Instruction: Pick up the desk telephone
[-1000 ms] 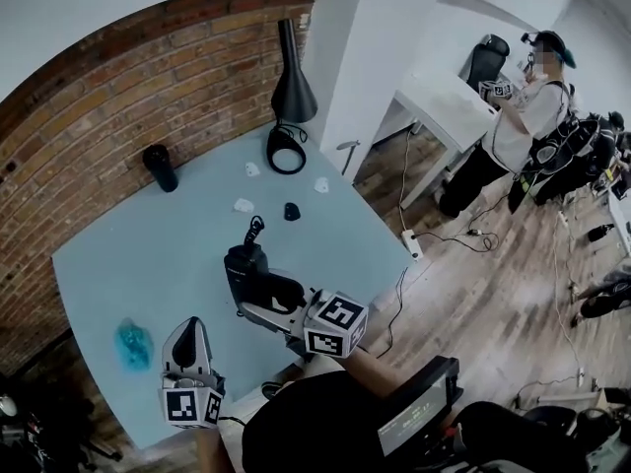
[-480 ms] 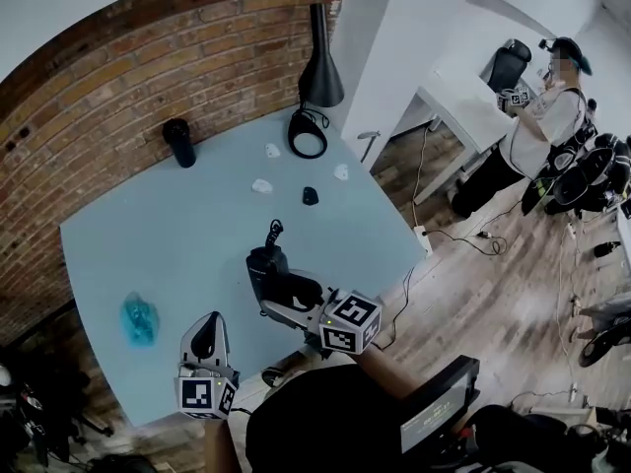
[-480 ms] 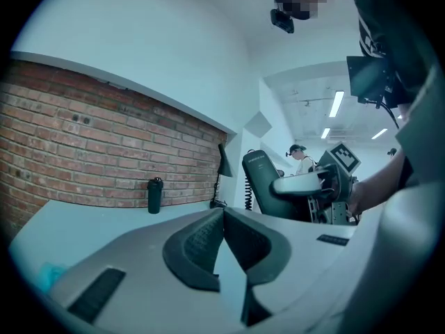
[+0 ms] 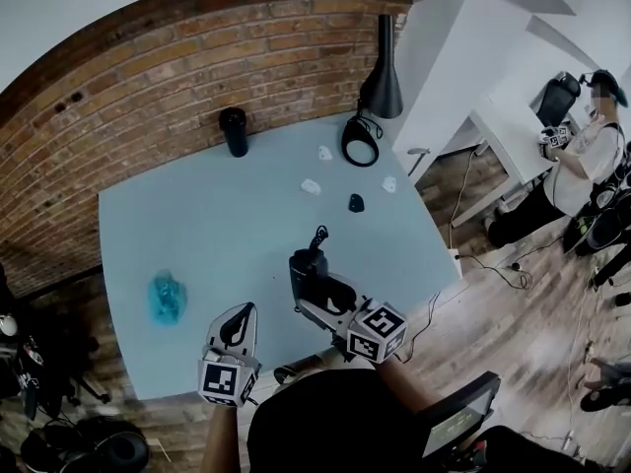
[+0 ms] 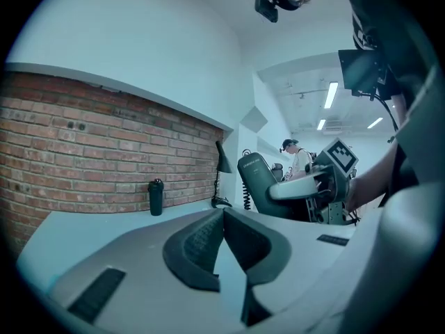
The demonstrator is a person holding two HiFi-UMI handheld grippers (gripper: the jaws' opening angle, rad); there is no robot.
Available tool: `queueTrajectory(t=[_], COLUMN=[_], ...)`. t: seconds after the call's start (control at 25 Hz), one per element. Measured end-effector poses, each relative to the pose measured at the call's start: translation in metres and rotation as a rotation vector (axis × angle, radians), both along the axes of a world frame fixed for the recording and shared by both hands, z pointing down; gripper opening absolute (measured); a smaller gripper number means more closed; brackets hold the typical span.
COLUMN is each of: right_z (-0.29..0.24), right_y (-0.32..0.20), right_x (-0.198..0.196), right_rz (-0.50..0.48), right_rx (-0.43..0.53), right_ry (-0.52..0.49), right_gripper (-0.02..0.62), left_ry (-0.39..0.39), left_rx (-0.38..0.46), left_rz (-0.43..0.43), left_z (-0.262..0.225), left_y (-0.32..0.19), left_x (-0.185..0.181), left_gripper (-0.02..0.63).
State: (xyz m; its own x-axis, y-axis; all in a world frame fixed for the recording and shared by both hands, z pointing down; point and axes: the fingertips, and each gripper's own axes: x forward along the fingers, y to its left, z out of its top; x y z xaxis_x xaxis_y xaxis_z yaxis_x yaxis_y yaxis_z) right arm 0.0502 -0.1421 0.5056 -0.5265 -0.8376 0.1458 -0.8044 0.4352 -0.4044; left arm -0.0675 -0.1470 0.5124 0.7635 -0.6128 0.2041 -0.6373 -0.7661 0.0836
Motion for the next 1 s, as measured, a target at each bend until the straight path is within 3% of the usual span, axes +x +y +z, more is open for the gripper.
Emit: queueTrajectory(t=[0.28, 1.0], right_z=[-0.015, 0.003], right_y=[-0.007, -0.006], right_x=[-0.006, -0.008], right_rz=[-0.009, -0.026], right_rx=[0.054, 0.018], right_ry=[0.054, 0.073], right_gripper=[0.281, 0.281], left_ry=[-0.031, -0.056], left_rx=[0.075, 0.018], left_rz=[0.002, -0.007], left_z=[-0.008, 0.015], left_y=[-0.012, -0.001], left_x=[0.0, 0.003], left_gripper=[0.026, 0.026])
